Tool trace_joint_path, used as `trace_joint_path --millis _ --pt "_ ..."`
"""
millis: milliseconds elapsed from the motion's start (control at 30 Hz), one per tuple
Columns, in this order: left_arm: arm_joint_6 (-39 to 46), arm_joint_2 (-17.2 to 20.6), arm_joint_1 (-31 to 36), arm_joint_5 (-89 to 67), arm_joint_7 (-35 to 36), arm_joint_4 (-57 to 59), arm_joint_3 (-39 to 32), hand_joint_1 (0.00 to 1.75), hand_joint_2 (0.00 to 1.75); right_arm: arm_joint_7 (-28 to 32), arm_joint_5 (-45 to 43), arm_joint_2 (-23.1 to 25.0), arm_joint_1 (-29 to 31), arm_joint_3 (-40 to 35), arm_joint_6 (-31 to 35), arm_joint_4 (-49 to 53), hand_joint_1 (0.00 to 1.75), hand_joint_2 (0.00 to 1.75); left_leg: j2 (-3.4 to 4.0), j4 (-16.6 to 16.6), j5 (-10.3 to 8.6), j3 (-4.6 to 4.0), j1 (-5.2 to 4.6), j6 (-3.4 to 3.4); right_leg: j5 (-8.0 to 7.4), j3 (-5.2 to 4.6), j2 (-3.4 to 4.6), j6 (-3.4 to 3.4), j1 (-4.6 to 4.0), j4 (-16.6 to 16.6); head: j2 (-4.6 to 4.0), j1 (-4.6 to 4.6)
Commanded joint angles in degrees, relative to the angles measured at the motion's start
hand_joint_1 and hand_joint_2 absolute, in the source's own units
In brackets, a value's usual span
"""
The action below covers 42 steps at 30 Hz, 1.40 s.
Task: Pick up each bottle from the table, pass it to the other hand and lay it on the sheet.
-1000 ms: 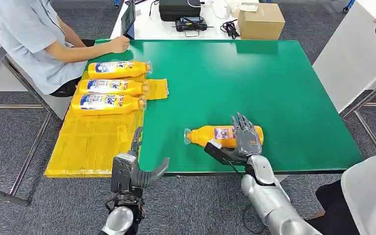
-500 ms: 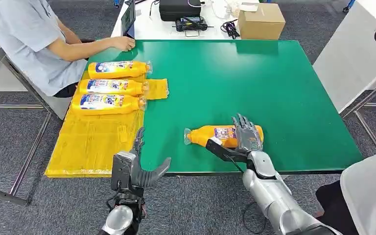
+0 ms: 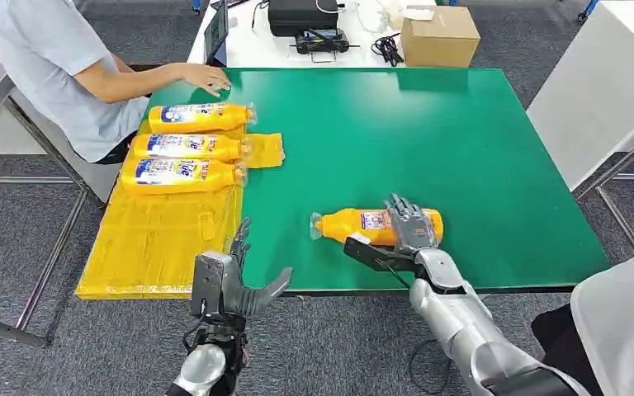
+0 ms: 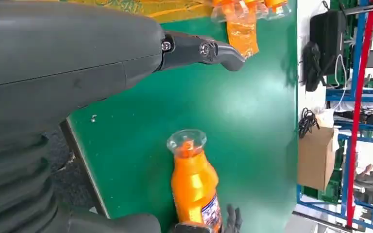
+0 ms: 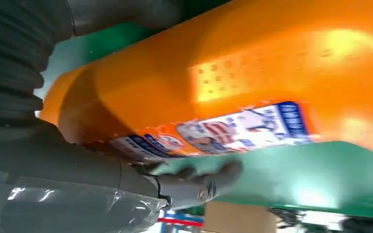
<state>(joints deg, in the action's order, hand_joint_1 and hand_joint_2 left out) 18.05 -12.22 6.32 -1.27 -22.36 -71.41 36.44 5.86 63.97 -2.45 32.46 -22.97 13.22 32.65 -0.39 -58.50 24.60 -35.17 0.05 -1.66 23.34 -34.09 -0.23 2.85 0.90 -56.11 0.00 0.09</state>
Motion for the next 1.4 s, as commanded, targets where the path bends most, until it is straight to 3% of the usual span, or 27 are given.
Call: trace_joint_path --millis 33,67,233,267,333,567,667,833,1267,1400 --pt "-1.20 0.00 4.30 2.19 -2.02 6.48 1.71 0.00 1.75 12.97 -19.10 -2.24 0.78 5.68 -20.08 -6.63 1.75 1.75 -0.22 0.09 0.02 0.28 0.03 0.06 0.09 0.36 -0.23 -0.10 -0.04 0.10 0.00 0.00" --pt "-1.33 -0.15 4.72 2.75 -2.48 7.21 2.04 0.00 1.75 14.33 -22.13 -2.79 0.56 6.19 -23.63 -6.75 1.75 1.75 -0.26 0.10 0.00 0.33 0.04 0.05 0.08 0.41 -0.27 -0.08 -0.04 0.13 0.00 -0.02" --pt "-1.40 -0.45 5.32 3.63 -3.20 8.34 2.68 0.00 1.75 16.46 -28.20 -3.77 -0.17 6.87 -28.59 -6.33 1.75 1.75 0.07 0.16 0.24 0.99 0.08 0.16 -0.01 0.90 0.07 -0.12 -0.09 0.29 0.00 0.00" --pt "-1.66 -0.48 5.54 4.02 -3.36 8.64 2.89 0.00 1.75 18.30 -33.51 -3.54 -0.66 8.90 -35.05 -6.09 1.75 1.75 0.19 0.11 0.29 1.14 0.07 0.12 0.02 0.99 0.19 -0.11 -0.09 0.27 0.00 -0.02" --pt "-1.91 -0.97 6.20 4.75 -4.00 9.80 3.21 0.00 1.75 20.24 -37.12 -5.10 -2.11 8.23 -38.89 -3.68 1.75 1.75 0.12 0.14 0.24 1.25 0.08 0.13 0.00 1.10 0.11 -0.12 -0.10 0.30 0.00 0.00" --pt "-1.04 -1.12 6.35 5.91 -5.13 9.56 3.16 0.00 1.75 18.92 -41.04 -6.42 -2.91 2.97 -38.48 1.54 1.75 1.75 0.30 0.11 0.27 1.45 0.07 0.11 0.01 1.24 0.29 -0.11 -0.13 0.25 0.00 -0.02" --pt "0.30 -1.61 6.07 8.12 -6.17 8.98 2.18 0.00 1.75 19.65 -47.51 -6.74 -3.97 1.58 -40.69 4.48 1.75 1.75 0.32 0.11 0.28 1.44 0.09 0.12 0.01 1.24 0.32 -0.12 -0.14 0.26 0.00 0.00" --pt "-0.28 -2.01 6.87 13.81 -4.12 10.87 2.12 0.00 1.75 18.01 -56.04 -6.73 -6.10 -1.71 -38.31 11.34 1.75 1.75 0.36 0.10 0.28 1.36 0.08 0.12 0.02 1.18 0.35 -0.14 -0.13 0.22 0.00 0.00" --pt "-0.62 -1.83 6.97 14.42 -4.22 11.13 2.49 0.00 1.75 17.46 -57.10 -6.90 -5.92 -2.52 -37.76 11.60 1.75 1.75 0.42 0.08 0.29 1.03 0.04 0.08 0.02 0.90 0.43 -0.10 -0.08 0.18 0.00 0.00" --pt "-4.25 -1.18 6.92 18.50 0.03 12.63 3.13 0.00 1.75 17.66 -57.95 -4.91 -5.57 -1.80 -32.50 12.73 1.75 1.75 0.42 0.09 0.30 1.03 0.06 0.12 0.03 0.90 0.42 -0.15 -0.10 0.18 0.00 0.00"
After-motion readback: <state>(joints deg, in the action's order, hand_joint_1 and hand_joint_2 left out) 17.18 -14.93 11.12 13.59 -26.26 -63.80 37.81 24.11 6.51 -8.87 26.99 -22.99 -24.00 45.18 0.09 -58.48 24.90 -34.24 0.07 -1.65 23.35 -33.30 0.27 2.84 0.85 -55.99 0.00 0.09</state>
